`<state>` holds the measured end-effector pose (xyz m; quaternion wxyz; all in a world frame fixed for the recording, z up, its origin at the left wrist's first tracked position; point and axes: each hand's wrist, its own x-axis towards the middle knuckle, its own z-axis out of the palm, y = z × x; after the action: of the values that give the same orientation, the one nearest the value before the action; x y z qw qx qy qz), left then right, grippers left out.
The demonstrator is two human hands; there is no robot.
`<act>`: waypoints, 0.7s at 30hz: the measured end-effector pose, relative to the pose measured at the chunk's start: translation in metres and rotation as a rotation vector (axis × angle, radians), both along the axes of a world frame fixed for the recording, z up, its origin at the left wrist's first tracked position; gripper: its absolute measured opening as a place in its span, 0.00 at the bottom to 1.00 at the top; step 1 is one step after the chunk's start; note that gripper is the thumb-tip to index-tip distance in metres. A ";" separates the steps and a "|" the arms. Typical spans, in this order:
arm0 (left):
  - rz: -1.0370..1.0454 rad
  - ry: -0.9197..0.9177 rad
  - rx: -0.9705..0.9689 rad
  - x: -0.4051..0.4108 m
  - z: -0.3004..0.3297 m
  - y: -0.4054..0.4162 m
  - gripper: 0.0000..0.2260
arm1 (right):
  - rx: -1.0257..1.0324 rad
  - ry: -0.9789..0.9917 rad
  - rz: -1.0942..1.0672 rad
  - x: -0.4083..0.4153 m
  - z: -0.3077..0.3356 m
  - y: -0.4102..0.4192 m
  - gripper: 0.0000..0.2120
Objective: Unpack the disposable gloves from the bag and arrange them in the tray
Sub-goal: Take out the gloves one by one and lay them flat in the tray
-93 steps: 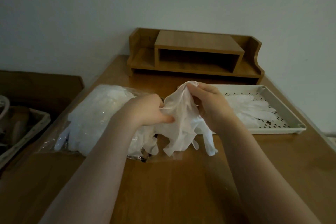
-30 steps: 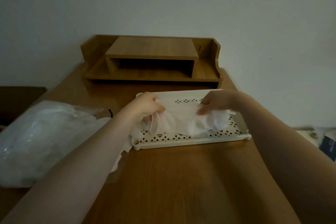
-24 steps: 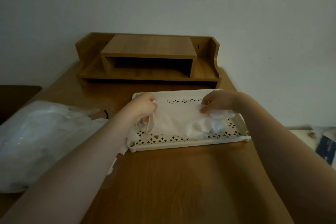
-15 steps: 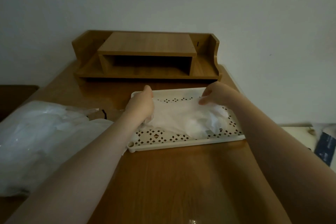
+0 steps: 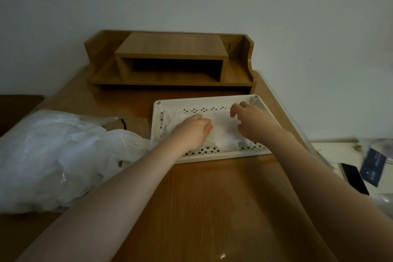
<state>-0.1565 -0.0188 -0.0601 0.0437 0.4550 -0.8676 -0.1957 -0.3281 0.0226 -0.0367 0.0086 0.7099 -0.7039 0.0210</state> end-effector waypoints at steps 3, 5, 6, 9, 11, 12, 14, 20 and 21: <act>0.049 0.047 0.046 0.005 -0.006 0.001 0.19 | -0.113 0.108 0.013 -0.003 0.000 0.007 0.18; 0.091 0.144 0.105 0.006 -0.005 0.000 0.18 | -0.160 0.240 0.072 -0.009 0.002 0.013 0.15; 0.115 0.206 0.137 0.006 -0.004 0.001 0.17 | -0.141 0.306 0.102 -0.012 0.003 0.015 0.14; 0.156 0.357 0.147 0.005 -0.002 0.000 0.12 | -0.052 0.344 0.081 -0.012 0.000 0.023 0.13; 0.177 0.377 0.106 0.005 -0.005 -0.002 0.07 | -0.108 0.226 0.035 -0.004 -0.001 0.028 0.15; 0.183 0.373 0.089 0.004 -0.007 -0.003 0.04 | -0.147 0.188 0.053 0.001 -0.002 0.030 0.16; 0.193 0.347 0.084 0.003 -0.010 -0.004 0.02 | -0.171 0.158 0.158 0.011 -0.003 0.032 0.13; 0.193 0.294 0.113 0.006 -0.005 -0.008 0.11 | -0.051 0.149 0.214 0.017 -0.007 0.021 0.14; 0.184 0.286 0.118 0.007 -0.004 -0.008 0.11 | -0.051 0.165 0.234 0.016 -0.007 0.020 0.13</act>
<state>-0.1495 -0.0270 -0.0643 0.1575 0.5018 -0.7943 -0.3041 -0.3116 0.0422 -0.0439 0.0819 0.7859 -0.6126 -0.0186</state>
